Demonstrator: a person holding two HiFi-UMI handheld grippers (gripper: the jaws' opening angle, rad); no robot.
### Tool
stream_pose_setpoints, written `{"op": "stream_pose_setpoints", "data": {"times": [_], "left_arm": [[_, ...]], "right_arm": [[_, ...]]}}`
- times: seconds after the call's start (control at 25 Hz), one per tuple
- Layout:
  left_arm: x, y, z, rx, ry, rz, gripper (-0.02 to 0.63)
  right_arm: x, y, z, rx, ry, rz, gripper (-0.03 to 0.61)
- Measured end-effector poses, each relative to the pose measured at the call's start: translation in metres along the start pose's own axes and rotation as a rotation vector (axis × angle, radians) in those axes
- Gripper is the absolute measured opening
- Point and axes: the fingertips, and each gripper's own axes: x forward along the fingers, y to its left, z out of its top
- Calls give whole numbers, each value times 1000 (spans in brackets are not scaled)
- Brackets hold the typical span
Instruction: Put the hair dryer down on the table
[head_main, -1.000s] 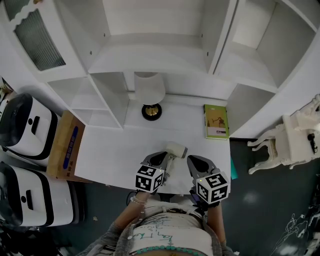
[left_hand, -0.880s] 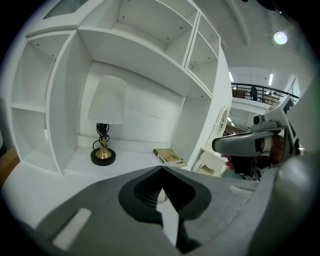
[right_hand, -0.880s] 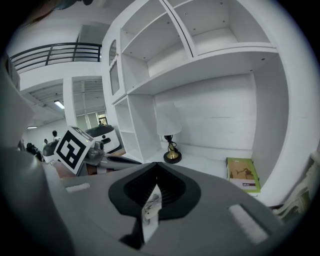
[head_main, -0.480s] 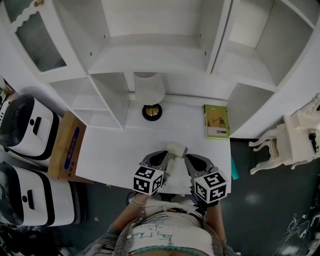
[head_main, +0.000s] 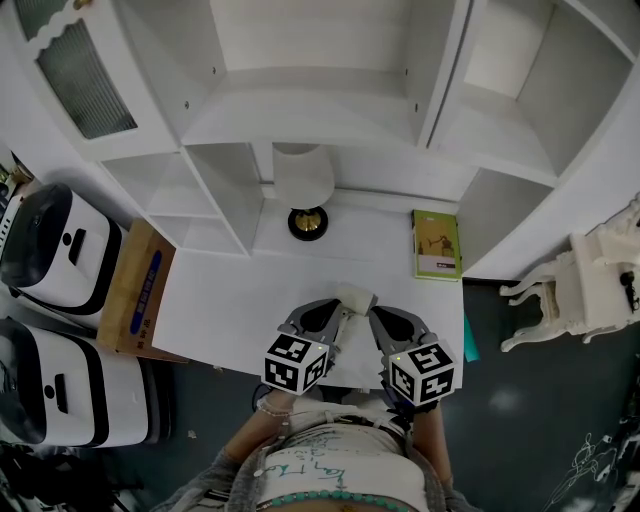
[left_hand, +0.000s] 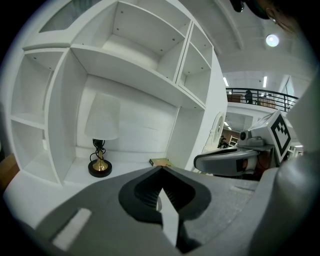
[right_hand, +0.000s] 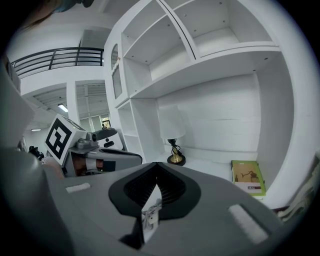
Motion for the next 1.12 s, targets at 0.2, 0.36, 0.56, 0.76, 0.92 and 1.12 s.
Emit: {"op": "stream_pose_setpoints", "data": {"times": [0.2, 0.36, 0.56, 0.76, 0.92, 1.12], "left_arm": [[-4, -3, 8, 4, -16, 4, 0], [-9, -5, 17, 10, -38, 7, 0], [-15, -7, 28, 22, -67, 10, 0], [-21, -10, 37, 26, -96, 13, 0], [-28, -14, 44, 30, -116, 12, 0], [-34, -19, 52, 35, -140, 10, 0]], "right_arm": [[1, 2, 6, -5, -7, 14, 28], [1, 4, 12, -17, -12, 19, 28], [2, 5, 17, -20, -19, 14, 28], [2, 8, 24, -19, -33, 25, 28], [2, 12, 29, -20, -47, 37, 28], [2, 16, 32, -28, -54, 51, 26]]}}
